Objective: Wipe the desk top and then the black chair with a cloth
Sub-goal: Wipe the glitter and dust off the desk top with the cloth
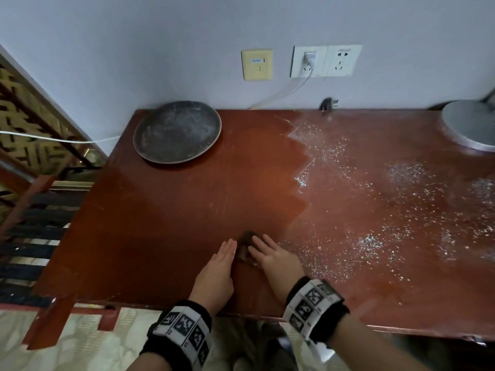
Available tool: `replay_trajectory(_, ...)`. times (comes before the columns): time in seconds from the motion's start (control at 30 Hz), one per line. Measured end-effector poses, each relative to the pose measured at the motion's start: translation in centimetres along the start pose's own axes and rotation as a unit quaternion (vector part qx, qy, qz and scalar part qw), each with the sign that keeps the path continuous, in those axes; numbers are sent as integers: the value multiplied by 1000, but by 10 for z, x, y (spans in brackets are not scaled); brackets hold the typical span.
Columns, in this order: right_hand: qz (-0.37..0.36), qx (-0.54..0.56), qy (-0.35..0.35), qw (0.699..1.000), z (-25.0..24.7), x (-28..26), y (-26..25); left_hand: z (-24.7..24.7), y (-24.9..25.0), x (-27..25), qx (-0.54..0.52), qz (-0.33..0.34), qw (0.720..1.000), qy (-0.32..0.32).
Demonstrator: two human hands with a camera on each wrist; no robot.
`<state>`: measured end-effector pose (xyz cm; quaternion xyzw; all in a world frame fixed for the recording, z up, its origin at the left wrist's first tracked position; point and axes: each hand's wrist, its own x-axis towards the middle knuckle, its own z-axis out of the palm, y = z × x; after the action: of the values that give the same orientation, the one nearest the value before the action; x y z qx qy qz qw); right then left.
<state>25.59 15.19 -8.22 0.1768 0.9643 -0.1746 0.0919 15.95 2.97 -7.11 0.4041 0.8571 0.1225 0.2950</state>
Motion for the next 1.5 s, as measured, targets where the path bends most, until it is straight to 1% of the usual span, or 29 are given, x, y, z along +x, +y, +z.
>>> replay_trajectory(0.1,151,10,-30,988,-28,9,56,-1,0,0,-5,3,1000,-5)
replay_trajectory(0.17,197,-15,-15,980,-33,8,80,0,-2,-2,4,8,1000,-20)
replay_trajectory(0.2,200,-12,-27,979,-35,5,77,2,-4,-3,10,11,1000,-28)
replay_trajectory(0.23,179,-3,-33,983,-26,1,65,3,-5,-4,13,13,999,-35)
replay_trajectory(0.27,146,7,-46,988,-14,-5,44,3,-6,-6,16,15,999,-39)
replay_trajectory(0.33,32,-9,-35,999,14,-25,-2,4,-10,-11,10,19,999,-42)
replay_trajectory(0.37,23,-9,-19,1000,23,-35,-20,4,-11,-14,-3,15,999,-41)
replay_trajectory(0.4,30,1,-39,999,24,-40,-32,5,-13,-17,-21,5,999,-39)
replay_trajectory(0.43,28,23,-29,999,23,-42,-31,5,-14,-20,-37,-6,999,-36)
replay_trajectory(0.47,46,47,8,998,17,-41,-22,5,-16,-23,-46,-14,998,-33)
replay_trajectory(0.5,82,54,28,995,13,-37,-5,5,-17,-26,-50,-20,998,-29)
replay_trajectory(0.6,206,26,-7,978,-10,-34,34,7,-19,-32,-56,-29,998,-24)
replay_trajectory(0.63,216,11,-4,976,-9,-32,34,7,-19,-33,-56,-30,998,-25)
replay_trajectory(0.67,203,8,-13,979,-8,-32,21,8,-19,-34,-55,-31,998,-24)
replay_trajectory(0.73,115,11,-54,992,13,-36,-23,11,-22,-36,-55,-27,998,-18)
replay_trajectory(0.8,6,9,-50,999,47,-44,-67,13,-25,-37,-62,-27,998,-7)
replay_trajectory(0.83,-7,46,-55,997,52,-50,-83,13,-26,-38,-68,-32,997,1)
replay_trajectory(0.87,-9,74,-87,993,46,-55,-91,11,-27,-38,-71,-38,997,10)
replay_trajectory(0.9,-12,84,-76,993,43,-55,-88,9,-29,-39,-72,-41,996,19)
replay_trajectory(0.93,-8,65,-28,997,40,-52,-77,7,-30,-40,-71,-44,996,27)
replay_trajectory(0.97,14,52,-38,998,34,-50,-60,5,-31,-41,-68,-47,996,32)
replay_trajectory(1.07,148,44,-20,988,6,-37,-18,3,-33,-45,-65,-65,995,33)
replay_trajectory(1.13,191,65,-7,979,2,-24,-18,4,-34,-50,-68,-73,995,30)
replay_trajectory(1.2,169,78,-14,982,7,-9,-40,5,-34,-55,-69,-78,994,28)
replay_trajectory(1.27,74,75,-41,994,16,-4,-72,3,-38,-57,-72,-80,994,28)
replay_trajectory(1.33,-20,58,-81,995,27,-13,-99,-1,-41,-59,-88,-88,992,29)
replay_trajectory(1.37,-50,47,-94,993,29,-19,-104,-3,-42,-59,-95,-92,991,30)
replay_trajectory(1.43,-55,49,-82,994,23,-24,-87,-7,-42,-60,-88,-93,991,34)
replay_trajectory(1.5,27,60,-36,997,16,-28,-52,-8,-40,-60,-79,-91,992,35)
